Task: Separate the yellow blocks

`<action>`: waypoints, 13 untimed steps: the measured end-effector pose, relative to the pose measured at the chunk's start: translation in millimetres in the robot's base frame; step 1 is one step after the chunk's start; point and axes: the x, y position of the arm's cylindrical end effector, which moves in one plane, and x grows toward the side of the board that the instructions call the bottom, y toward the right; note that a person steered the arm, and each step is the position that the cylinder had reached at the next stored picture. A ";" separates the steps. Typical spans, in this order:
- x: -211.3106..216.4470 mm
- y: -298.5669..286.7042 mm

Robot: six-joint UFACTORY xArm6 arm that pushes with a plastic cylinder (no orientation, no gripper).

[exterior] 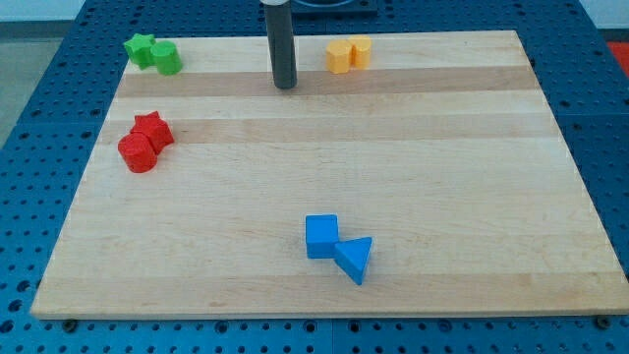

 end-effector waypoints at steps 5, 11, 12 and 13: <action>-99.1 23.7; -102.6 88.8; -100.9 89.8; -100.5 89.8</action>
